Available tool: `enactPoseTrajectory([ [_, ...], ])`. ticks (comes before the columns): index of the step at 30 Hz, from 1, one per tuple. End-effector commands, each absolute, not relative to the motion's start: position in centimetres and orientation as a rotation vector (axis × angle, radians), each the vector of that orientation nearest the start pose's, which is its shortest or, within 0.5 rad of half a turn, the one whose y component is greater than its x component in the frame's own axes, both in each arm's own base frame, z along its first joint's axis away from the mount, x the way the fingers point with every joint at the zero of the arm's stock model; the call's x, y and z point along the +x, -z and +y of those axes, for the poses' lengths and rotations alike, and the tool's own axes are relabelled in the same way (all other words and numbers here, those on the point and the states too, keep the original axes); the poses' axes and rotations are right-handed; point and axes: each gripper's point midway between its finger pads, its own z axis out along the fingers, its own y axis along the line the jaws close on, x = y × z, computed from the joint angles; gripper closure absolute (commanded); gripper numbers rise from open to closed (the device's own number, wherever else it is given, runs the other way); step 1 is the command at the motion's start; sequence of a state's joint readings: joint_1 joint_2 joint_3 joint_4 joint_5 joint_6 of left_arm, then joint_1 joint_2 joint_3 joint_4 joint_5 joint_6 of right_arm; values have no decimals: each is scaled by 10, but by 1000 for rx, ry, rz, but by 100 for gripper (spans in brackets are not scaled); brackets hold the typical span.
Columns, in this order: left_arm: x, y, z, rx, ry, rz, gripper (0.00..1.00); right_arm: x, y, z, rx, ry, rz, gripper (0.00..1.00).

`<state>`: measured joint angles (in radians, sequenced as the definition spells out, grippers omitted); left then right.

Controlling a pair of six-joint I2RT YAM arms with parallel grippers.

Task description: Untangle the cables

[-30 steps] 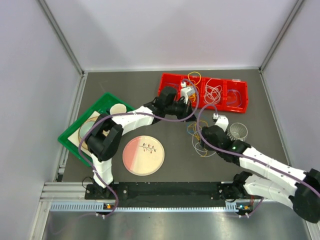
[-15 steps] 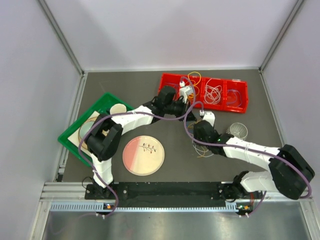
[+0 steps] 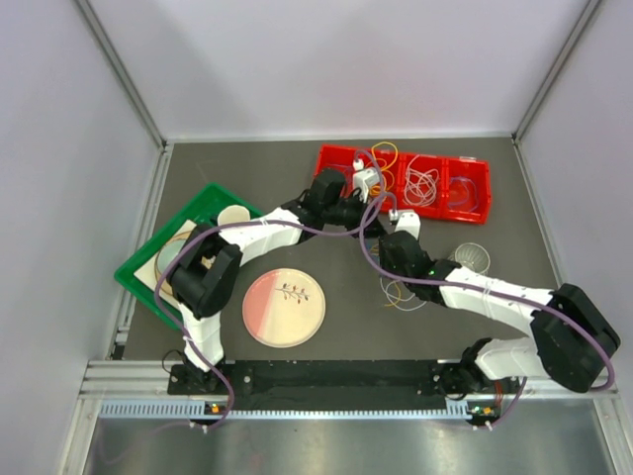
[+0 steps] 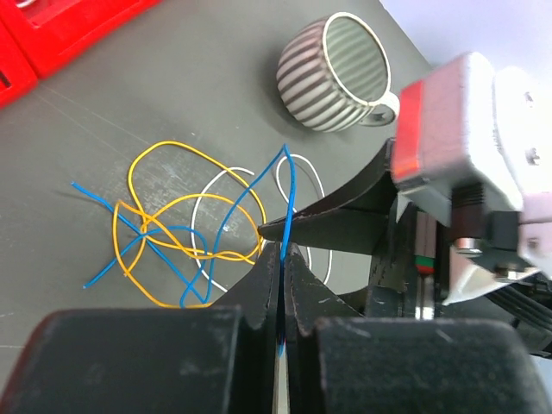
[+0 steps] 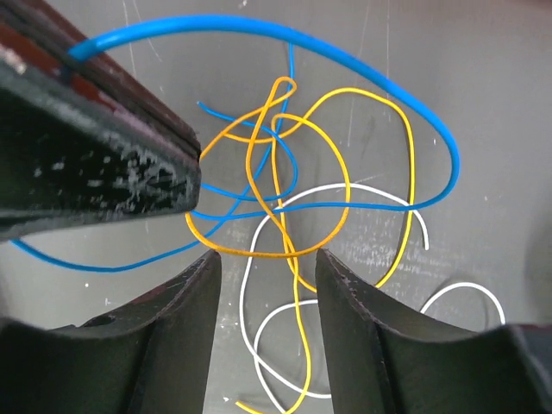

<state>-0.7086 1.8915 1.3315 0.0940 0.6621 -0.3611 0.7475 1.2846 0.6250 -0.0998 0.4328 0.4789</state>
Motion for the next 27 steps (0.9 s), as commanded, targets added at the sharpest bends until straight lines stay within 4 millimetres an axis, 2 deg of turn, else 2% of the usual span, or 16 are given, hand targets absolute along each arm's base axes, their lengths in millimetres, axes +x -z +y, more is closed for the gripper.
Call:
enactPoseTrajectory([
  [1, 318, -198, -423, 807, 1341, 1925, 100, 287, -95, 183, -68, -187, 2166, 51],
  [3, 322, -203, -421, 763, 1346, 1923, 100, 285, -103, 176, 33, -206, 2139, 48],
  [4, 324, -202, -419, 743, 1346, 1927, 100, 281, -98, 169, 71, -196, 2146, 47],
  [5, 327, -210, -418, 724, 1345, 1897, 100, 278, -98, 166, 101, -204, 2140, 47],
  [6, 327, -214, -417, 700, 1356, 1894, 100, 276, -109, 164, 176, -254, 2101, 46],
  [7, 328, -211, -415, 683, 1353, 1902, 100, 270, -104, 160, 201, -263, 2106, 46],
  [8, 329, -216, -414, 667, 1349, 1892, 100, 268, -106, 158, 232, -291, 2093, 46],
  [9, 332, -217, -413, 635, 1340, 1898, 100, 265, -113, 161, 272, -353, 2076, 45],
  [11, 334, -222, -410, 600, 1333, 1883, 100, 262, -111, 161, 313, -398, 2084, 44],
  [13, 336, -218, -405, 519, 1328, 1881, 100, 259, -109, 165, 377, -454, 2101, 44],
  [14, 336, -224, -402, 459, 1343, 1866, 100, 260, -108, 164, 426, -478, 2103, 44],
  [17, 339, -228, -394, 360, 1345, 1807, 100, 262, -105, 167, 549, -545, 2118, 44],
  [20, 339, -226, -393, 337, 1351, 1809, 100, 264, -97, 171, 694, -619, 2152, 44],
  [24, 339, -225, -395, 341, 1366, 1814, 100, 270, -100, 179, 783, -673, 2136, 45],
  [27, 338, -225, -397, 345, 1378, 1815, 100, 271, -94, 187, 834, -703, 2162, 45],
])
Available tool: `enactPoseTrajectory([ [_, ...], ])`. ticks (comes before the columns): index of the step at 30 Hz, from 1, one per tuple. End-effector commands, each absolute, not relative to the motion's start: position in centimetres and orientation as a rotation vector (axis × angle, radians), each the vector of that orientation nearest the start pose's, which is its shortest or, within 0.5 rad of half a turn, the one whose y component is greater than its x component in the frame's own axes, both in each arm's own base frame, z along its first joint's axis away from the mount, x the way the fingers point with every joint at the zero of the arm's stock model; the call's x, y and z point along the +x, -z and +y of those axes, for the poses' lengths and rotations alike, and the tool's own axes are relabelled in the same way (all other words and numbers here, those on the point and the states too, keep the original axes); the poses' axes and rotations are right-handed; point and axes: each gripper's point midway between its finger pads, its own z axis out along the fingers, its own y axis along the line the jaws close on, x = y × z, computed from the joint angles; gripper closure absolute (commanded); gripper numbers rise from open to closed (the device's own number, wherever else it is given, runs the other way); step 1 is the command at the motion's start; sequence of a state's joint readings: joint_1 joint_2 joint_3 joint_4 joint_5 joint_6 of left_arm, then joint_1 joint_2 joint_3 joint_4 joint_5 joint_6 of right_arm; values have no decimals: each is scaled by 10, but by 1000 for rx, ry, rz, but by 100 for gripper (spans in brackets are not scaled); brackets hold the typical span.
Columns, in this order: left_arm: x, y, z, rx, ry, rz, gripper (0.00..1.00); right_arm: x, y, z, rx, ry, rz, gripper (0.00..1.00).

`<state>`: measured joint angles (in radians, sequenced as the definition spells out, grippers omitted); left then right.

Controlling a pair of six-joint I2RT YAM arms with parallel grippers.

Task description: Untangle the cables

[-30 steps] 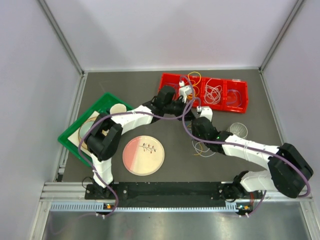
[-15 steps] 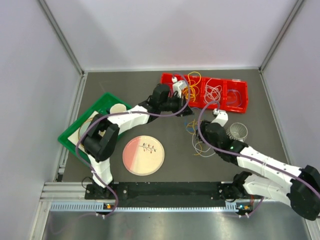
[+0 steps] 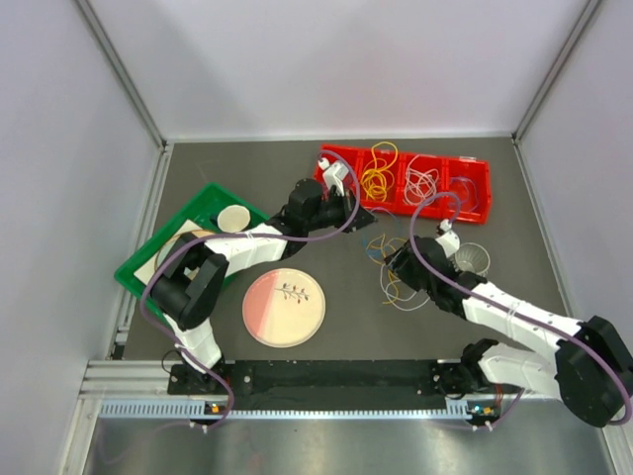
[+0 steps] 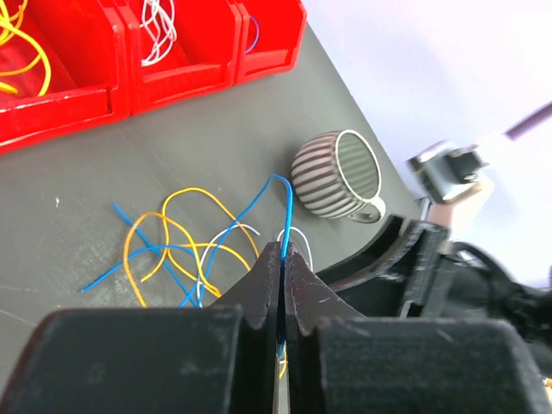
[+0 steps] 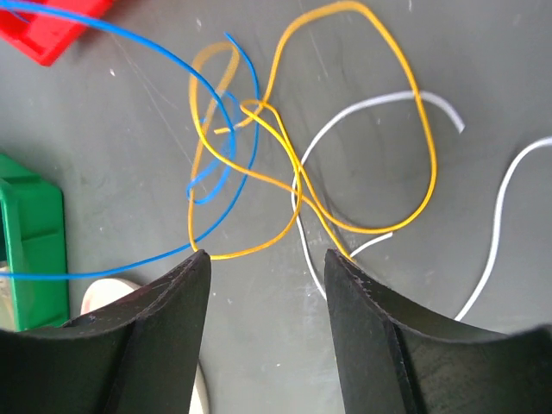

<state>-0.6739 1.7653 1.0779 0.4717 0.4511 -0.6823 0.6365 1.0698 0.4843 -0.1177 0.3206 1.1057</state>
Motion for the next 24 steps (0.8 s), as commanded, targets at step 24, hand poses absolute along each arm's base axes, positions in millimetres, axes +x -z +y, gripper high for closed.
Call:
enactPoseTrajectory([
  [24, 332, -227, -398, 377, 1394, 1825, 100, 302, -79, 198, 928, -701, 2100, 57],
])
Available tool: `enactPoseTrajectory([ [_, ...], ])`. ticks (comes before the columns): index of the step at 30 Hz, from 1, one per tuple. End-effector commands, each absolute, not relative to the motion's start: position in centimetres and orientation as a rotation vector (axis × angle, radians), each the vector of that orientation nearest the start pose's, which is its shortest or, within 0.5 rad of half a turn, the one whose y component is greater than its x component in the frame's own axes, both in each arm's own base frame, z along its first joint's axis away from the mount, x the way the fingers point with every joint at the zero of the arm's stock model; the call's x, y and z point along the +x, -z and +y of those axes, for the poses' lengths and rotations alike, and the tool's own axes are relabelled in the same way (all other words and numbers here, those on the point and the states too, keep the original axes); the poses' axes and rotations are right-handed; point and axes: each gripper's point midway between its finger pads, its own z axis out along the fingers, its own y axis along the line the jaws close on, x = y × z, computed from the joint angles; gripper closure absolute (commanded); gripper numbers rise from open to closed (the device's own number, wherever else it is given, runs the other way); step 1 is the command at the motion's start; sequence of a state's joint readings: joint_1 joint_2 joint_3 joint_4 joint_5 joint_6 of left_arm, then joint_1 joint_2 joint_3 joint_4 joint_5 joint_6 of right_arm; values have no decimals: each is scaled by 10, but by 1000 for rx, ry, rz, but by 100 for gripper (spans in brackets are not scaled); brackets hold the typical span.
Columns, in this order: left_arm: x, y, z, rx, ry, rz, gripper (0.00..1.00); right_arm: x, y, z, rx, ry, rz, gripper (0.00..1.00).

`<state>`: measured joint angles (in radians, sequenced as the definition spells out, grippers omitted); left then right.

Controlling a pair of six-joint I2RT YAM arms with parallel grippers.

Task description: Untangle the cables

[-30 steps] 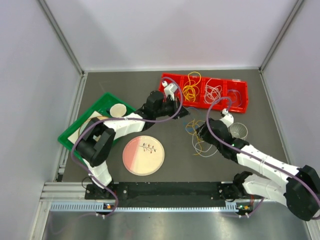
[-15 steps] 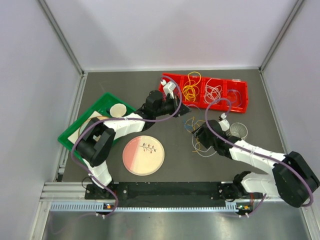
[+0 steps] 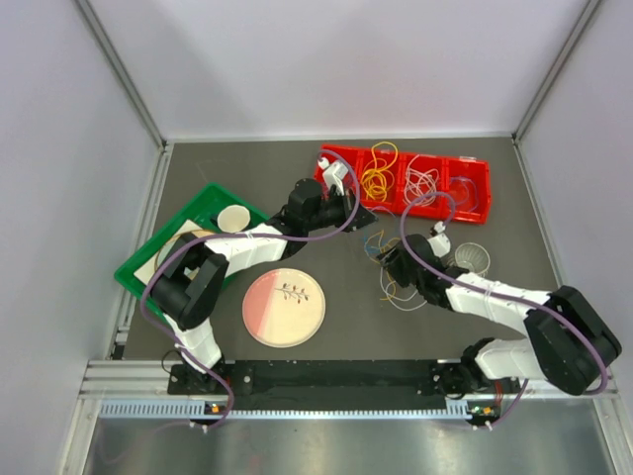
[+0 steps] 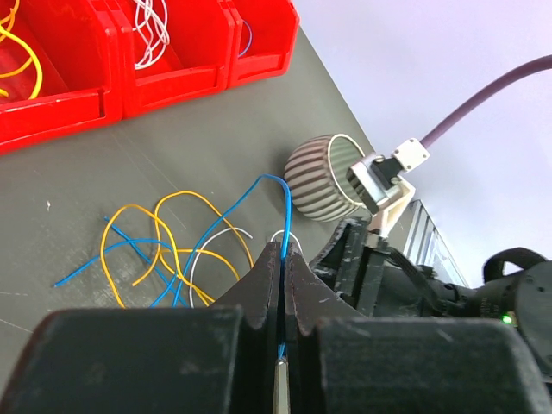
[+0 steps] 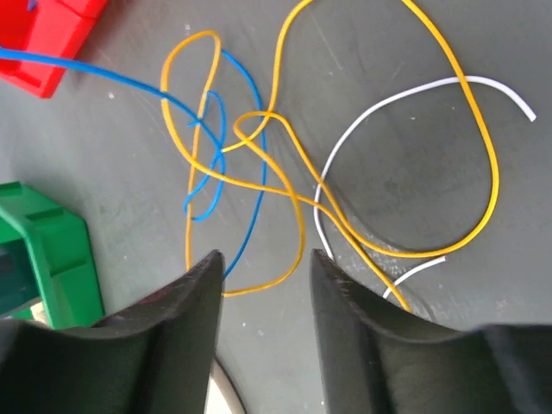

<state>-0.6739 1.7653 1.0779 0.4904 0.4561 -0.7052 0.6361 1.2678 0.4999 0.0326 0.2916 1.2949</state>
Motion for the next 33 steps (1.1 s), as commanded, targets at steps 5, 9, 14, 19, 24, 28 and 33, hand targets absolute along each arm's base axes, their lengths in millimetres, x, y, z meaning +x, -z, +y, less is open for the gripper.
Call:
enactPoseTrajectory([
  [5, 335, -231, -394, 373, 1381, 1815, 100, 298, -81, 209, 811, -727, 2162, 100],
  [9, 348, -240, -383, 346, 1351, 1800, 100, 281, -90, 203, 730, -752, 2164, 100],
  [14, 393, -264, -343, 240, 1239, 1774, 100, 248, -98, 170, 606, -654, 2187, 100],
  [19, 436, -286, -290, 109, 1176, 1724, 100, 227, -129, 128, 520, -528, 2105, 100],
  [24, 452, -287, -252, 24, 1132, 1720, 100, 204, -140, 84, 591, -367, 2078, 100],
  [28, 457, -276, -220, -41, 1075, 1731, 100, 195, -168, 55, 647, -312, 1980, 100],
  [33, 460, -265, -191, -91, 1014, 1746, 100, 186, -192, 29, 709, -260, 1885, 100],
])
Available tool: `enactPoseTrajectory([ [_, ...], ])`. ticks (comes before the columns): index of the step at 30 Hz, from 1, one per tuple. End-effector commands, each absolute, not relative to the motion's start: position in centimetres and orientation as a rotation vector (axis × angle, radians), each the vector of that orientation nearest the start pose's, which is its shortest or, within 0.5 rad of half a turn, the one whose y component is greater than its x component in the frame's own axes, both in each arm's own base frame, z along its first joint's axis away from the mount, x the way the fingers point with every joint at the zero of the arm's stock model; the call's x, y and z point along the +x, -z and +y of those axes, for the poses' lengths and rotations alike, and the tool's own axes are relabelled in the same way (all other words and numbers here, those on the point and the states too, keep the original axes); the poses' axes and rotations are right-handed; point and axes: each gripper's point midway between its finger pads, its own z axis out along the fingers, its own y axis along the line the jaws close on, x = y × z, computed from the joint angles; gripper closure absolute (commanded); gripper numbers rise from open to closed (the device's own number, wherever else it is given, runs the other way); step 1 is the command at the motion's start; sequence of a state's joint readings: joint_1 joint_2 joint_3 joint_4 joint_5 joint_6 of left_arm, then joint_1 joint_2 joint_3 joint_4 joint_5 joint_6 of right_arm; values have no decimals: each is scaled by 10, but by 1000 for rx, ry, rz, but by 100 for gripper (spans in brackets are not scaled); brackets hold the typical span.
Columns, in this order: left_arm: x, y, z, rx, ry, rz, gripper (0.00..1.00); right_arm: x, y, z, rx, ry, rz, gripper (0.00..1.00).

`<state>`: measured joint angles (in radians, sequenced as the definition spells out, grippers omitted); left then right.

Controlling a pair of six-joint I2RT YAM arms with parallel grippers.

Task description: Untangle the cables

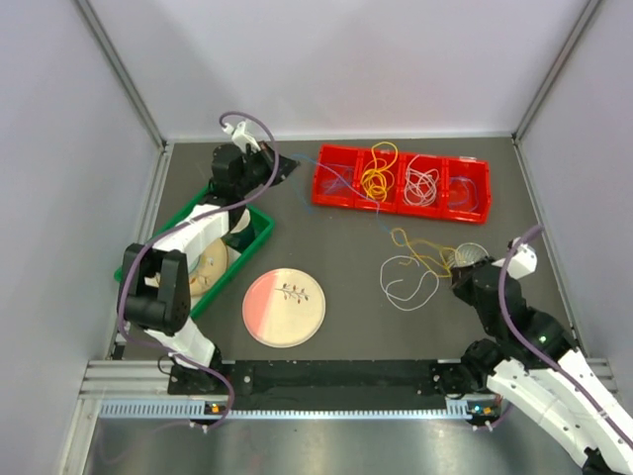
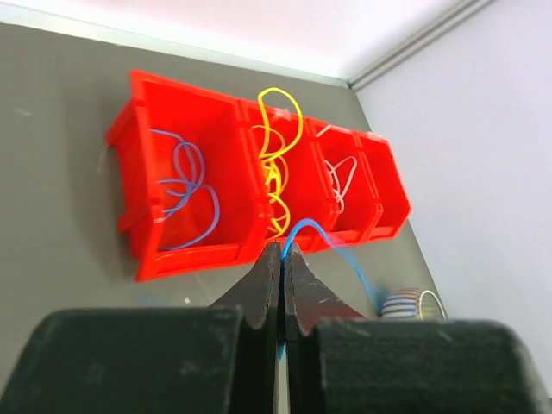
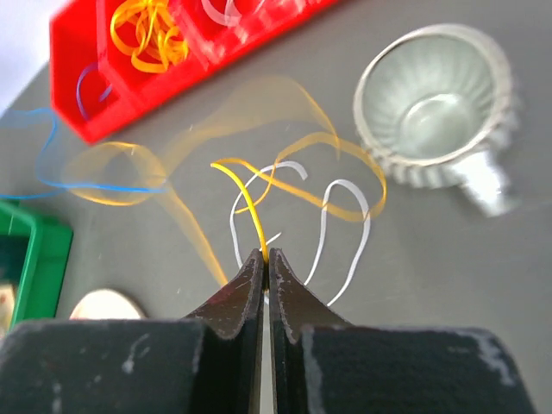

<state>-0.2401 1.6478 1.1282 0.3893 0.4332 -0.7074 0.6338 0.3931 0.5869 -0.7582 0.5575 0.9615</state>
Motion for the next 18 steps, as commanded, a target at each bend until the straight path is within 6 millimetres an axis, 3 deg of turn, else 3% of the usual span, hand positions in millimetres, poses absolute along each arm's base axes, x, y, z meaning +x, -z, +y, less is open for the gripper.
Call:
enactPoseTrajectory([
  [1, 460, -265, -187, -96, 1006, 1747, 100, 184, -192, 25, 712, -245, 1884, 100],
  [6, 456, -269, -152, -146, 937, 1728, 100, 178, -204, 10, 754, -224, 1826, 100],
  [8, 453, -276, -147, -141, 925, 1712, 100, 178, -201, 11, 751, -221, 1836, 100],
  [14, 445, -306, -165, -72, 1042, 1666, 100, 183, -181, 30, 755, -259, 1920, 100],
  [18, 449, -322, -172, -63, 1053, 1638, 100, 189, -178, 42, 719, -297, 1940, 100],
])
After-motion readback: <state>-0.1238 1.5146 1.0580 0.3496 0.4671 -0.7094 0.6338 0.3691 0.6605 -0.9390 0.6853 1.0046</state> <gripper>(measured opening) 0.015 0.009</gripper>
